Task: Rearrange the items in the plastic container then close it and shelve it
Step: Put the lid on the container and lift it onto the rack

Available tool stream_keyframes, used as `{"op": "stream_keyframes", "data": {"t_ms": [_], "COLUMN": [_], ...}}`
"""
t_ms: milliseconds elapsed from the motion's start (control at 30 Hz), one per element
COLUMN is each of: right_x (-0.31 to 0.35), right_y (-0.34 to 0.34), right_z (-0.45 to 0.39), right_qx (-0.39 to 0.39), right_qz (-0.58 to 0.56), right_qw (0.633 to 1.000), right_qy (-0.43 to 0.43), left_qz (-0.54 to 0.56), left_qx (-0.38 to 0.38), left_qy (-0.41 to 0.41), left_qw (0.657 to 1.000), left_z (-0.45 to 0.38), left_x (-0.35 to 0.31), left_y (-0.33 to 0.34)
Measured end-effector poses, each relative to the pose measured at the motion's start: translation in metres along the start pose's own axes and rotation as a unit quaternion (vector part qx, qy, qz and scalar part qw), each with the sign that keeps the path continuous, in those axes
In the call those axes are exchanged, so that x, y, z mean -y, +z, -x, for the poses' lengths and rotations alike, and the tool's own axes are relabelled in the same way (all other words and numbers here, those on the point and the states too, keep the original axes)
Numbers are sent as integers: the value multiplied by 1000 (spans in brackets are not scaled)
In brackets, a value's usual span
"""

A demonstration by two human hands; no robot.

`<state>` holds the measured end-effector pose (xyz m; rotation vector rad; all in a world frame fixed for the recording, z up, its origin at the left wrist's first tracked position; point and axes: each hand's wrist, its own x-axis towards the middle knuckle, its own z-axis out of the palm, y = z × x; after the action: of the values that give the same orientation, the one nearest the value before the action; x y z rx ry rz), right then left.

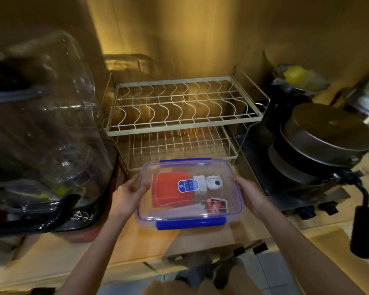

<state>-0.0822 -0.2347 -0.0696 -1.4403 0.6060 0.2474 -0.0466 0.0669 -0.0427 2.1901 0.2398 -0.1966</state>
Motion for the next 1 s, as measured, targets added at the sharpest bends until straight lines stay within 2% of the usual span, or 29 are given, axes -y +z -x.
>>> {"op": "stream_keyframes", "data": {"t_ms": [133, 233, 400, 533, 633, 800, 1000], "right_x": [31, 63, 127, 173, 204, 234, 243], "right_y": [0, -5, -15, -12, -5, 6, 27], "right_z": [24, 44, 62, 62, 56, 29, 2], "right_qx": [11, 47, 91, 119, 146, 96, 8], "right_qz": [-12, -13, -64, -124, -157, -173, -146], "right_qw": [996, 988, 980, 968, 958, 957, 968], "right_qy": [-87, -147, -165, -183, -190, -213, -203], "left_qz": [8, -33, 4, 82, 98, 32, -91], "left_qx": [-23, -48, -94, -140, -158, -163, -105], "left_qy": [40, 91, 161, 179, 193, 205, 127], "left_qw": [999, 994, 982, 970, 963, 965, 982], "left_z": [25, 43, 63, 55, 39, 11, -26], "left_x": [-21, -47, -93, -130, -154, -195, -208], "left_y": [-27, -47, -86, -107, -121, -134, -120]}}
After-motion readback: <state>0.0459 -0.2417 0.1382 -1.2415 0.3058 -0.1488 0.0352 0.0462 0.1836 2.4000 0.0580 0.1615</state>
